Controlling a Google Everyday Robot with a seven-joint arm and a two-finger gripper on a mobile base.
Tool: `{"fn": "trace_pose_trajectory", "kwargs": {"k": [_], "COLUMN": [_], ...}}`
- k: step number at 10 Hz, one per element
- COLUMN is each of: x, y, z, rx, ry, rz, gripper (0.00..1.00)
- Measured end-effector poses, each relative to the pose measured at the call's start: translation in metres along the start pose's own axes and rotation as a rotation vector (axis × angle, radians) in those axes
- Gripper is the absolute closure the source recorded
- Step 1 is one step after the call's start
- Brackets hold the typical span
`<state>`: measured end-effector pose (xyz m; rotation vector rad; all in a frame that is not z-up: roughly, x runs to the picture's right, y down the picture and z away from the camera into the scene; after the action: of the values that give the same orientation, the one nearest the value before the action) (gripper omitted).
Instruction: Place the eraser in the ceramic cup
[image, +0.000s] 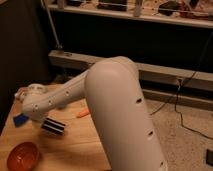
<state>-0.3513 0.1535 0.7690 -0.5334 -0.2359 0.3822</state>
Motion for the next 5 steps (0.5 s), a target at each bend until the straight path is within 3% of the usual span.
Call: {"fn": "trace_pose_trajectory", "kwargs": {"k": [5], "x": [-0.0085], "y": [-0.0042], "z": [-0.0068], "rx": [-0.011], "ry": [-0.102], "rz": [0.016], "gripper": [0.9]}}
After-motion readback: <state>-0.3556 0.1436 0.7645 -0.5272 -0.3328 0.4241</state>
